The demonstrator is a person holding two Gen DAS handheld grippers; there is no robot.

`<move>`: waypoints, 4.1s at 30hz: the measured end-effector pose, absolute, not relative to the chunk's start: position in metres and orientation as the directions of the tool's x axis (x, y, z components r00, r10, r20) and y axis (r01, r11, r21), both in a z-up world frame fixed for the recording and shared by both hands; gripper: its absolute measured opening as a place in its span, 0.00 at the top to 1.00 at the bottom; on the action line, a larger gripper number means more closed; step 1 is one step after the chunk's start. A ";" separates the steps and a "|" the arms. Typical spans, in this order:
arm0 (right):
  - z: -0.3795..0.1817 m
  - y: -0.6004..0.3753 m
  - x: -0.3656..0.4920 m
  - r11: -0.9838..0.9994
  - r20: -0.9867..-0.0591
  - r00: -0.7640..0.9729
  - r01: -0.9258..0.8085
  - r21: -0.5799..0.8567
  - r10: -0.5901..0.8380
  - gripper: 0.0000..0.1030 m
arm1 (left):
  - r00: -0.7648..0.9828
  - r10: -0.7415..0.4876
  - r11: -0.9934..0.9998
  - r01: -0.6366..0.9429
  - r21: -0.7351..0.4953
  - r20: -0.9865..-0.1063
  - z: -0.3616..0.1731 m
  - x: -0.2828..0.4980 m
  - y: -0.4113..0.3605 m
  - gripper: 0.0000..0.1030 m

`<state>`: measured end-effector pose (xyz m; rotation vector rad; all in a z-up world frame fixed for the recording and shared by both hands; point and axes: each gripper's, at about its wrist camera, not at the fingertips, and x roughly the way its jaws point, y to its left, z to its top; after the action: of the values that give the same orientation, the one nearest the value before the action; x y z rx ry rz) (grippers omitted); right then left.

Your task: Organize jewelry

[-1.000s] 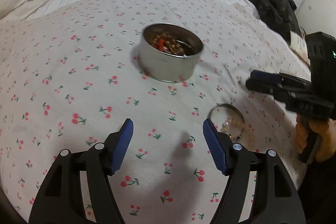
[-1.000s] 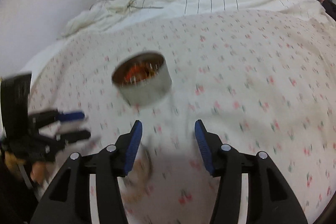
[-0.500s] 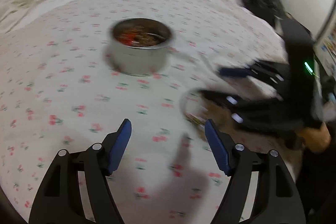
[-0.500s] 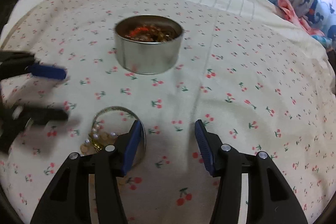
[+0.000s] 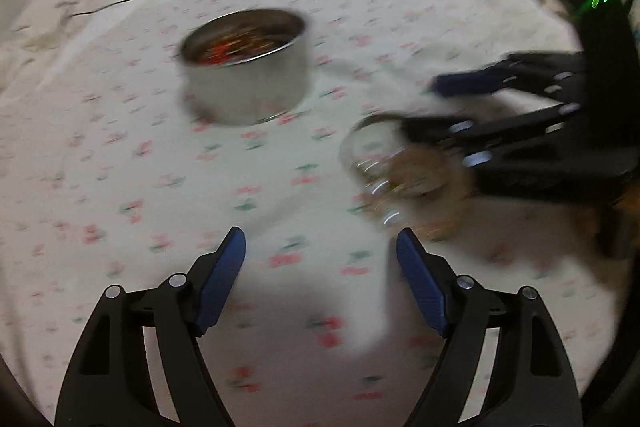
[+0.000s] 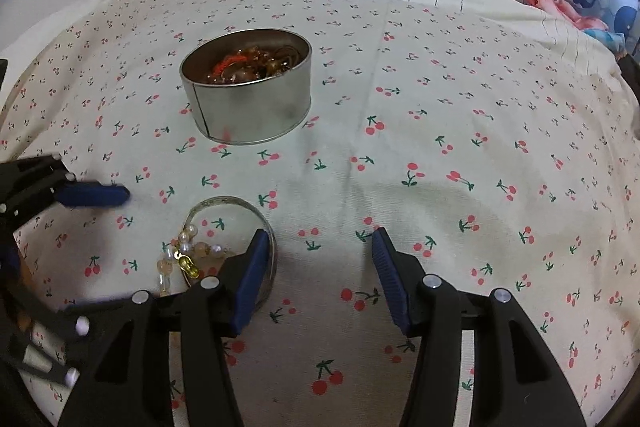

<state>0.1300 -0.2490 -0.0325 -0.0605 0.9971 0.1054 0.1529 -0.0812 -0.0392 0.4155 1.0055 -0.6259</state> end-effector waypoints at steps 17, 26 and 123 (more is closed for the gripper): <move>-0.031 -0.248 0.130 0.992 -0.842 0.537 -0.128 -0.021 0.052 0.40 | 0.415 -0.307 0.805 0.594 -0.001 -0.857 -0.038 0.163 -0.080 0.28; -0.029 -0.245 0.128 0.990 -0.837 0.545 -0.138 -0.026 0.054 0.37 | 0.457 -0.218 0.877 0.479 0.032 -0.862 -0.034 0.187 -0.050 0.28; 0.049 -0.255 0.179 0.991 -0.682 0.722 -0.134 0.027 0.116 0.97 | 0.449 -0.524 0.767 0.618 -0.172 -0.724 0.048 0.261 -0.104 0.94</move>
<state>0.1793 -0.2552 0.0489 -0.0251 0.7516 0.1380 0.2613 -0.1041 0.0479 0.1224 0.8497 -0.7083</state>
